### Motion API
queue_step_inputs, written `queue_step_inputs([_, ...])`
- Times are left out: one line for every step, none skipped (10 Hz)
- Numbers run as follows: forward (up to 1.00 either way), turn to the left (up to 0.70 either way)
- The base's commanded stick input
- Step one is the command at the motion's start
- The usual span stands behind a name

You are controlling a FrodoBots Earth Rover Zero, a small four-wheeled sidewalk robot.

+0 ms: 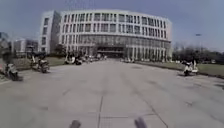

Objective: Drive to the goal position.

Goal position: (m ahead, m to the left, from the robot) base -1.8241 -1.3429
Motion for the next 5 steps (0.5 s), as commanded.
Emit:
queue_step_inputs([0.85, -0.04])
queue_step_inputs([0.85, -0.1])
queue_step_inputs([0.85, -0.17])
queue_step_inputs([0.85, -0.19])
queue_step_inputs([0.85, -0.08])
